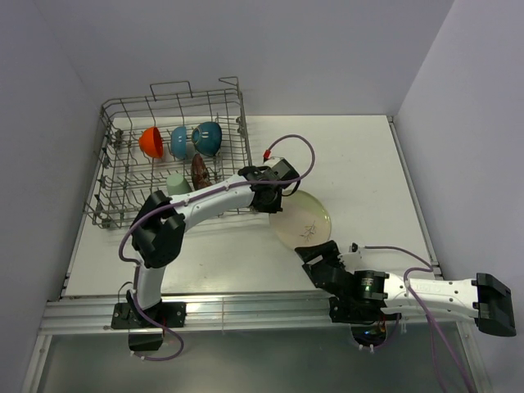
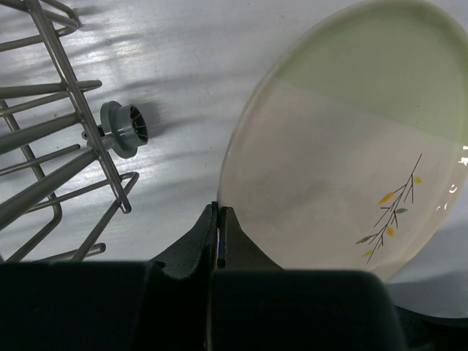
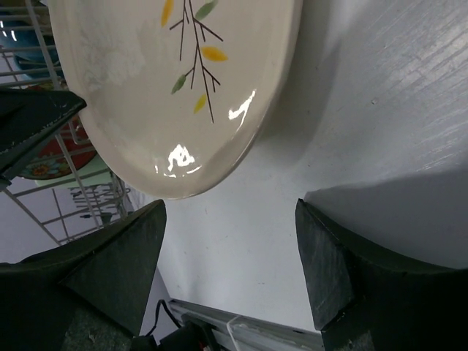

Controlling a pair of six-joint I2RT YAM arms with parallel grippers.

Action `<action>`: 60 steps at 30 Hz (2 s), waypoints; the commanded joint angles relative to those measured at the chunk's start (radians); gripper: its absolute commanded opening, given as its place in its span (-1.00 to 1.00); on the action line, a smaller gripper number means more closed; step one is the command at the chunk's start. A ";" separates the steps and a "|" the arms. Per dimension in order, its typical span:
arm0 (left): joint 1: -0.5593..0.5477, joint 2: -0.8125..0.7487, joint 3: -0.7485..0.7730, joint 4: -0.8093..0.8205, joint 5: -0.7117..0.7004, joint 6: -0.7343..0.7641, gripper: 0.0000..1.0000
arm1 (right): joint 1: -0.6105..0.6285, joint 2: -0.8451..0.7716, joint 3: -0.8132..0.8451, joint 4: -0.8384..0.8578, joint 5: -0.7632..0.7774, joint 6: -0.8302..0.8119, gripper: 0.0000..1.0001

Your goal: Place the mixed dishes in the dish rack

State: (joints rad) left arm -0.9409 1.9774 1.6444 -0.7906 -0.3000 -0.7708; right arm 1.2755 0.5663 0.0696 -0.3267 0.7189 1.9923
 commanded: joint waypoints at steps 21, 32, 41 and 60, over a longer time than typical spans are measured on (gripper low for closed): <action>-0.082 -0.094 -0.080 0.057 0.016 -0.044 -1.00 | -0.004 -0.060 -0.225 0.189 0.214 0.425 0.38; -0.124 -0.087 -0.110 0.064 0.021 -0.073 -1.00 | -0.004 0.038 -0.154 0.098 0.175 0.461 0.44; -0.125 -0.133 -0.052 0.002 -0.013 -0.062 -1.00 | -0.001 0.055 -0.165 0.077 0.166 0.531 0.44; -0.182 -0.232 -0.181 0.027 0.001 -0.105 -1.00 | -0.002 -0.157 -0.191 -0.003 0.304 0.520 0.25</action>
State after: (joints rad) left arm -1.1126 1.7985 1.4956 -0.7807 -0.3111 -0.8574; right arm 1.2755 0.4385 0.0444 -0.3367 0.9215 1.9919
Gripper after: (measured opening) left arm 0.014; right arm 0.644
